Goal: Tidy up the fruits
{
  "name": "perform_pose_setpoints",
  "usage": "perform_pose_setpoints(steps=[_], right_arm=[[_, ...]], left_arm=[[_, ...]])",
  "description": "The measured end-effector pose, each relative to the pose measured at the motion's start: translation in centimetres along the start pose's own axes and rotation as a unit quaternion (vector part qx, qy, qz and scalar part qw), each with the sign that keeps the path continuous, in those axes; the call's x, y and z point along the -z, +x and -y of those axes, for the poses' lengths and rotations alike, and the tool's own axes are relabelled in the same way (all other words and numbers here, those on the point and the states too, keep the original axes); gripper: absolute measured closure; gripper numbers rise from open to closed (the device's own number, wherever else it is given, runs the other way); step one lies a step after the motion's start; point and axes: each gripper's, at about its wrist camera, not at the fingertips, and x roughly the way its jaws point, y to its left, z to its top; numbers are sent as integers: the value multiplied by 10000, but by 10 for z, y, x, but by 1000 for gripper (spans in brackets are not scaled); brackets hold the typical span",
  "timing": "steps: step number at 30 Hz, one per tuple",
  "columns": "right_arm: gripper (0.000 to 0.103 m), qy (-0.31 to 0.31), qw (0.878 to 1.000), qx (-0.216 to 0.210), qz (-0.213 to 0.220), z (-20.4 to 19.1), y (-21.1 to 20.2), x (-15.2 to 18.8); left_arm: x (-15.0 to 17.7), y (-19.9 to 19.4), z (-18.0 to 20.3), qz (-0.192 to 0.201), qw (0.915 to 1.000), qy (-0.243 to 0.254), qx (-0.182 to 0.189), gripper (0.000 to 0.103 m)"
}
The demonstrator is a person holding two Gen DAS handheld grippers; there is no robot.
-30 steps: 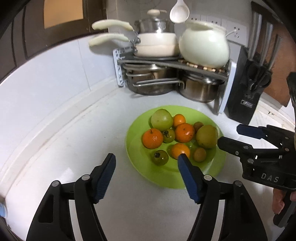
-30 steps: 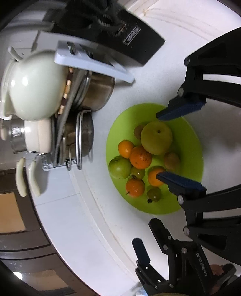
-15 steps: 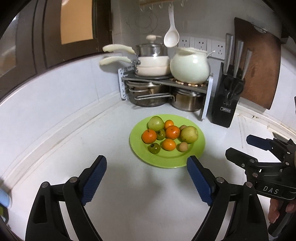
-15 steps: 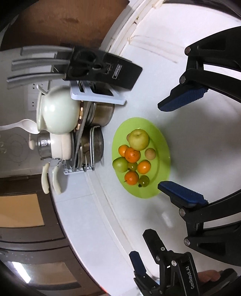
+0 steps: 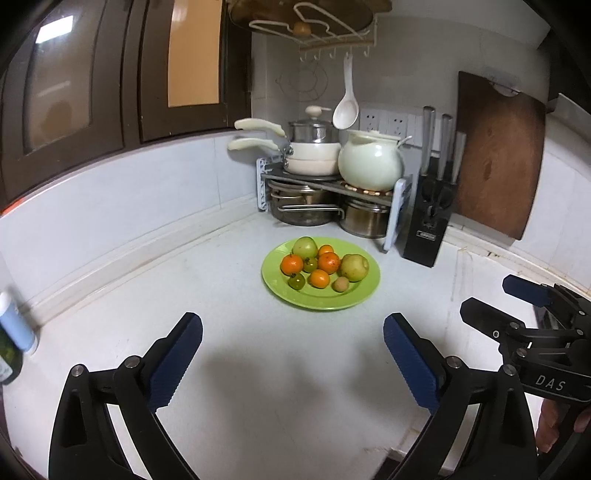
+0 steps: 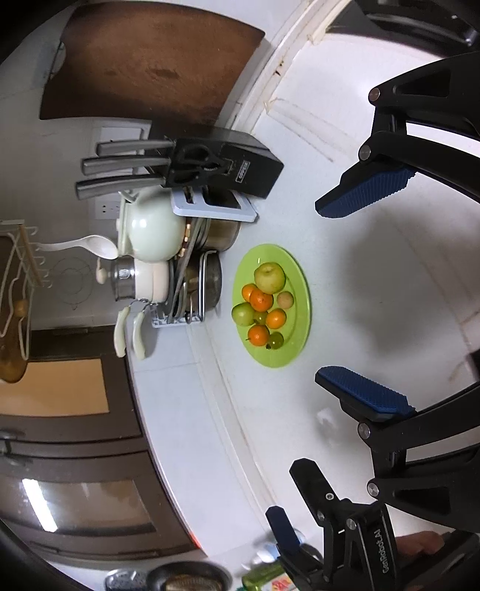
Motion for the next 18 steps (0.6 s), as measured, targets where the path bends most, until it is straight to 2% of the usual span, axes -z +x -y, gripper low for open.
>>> perform_pose_setpoints(steps=[8,18], right_arm=[[15,5,9998,-31,179,4,-48,19],[14,-45,9997,-83,229,5,-90,40]], left_arm=[[18,-48,15,163,9998,44,-126,0],[37,-88,30,251,9991,53,-328,0]])
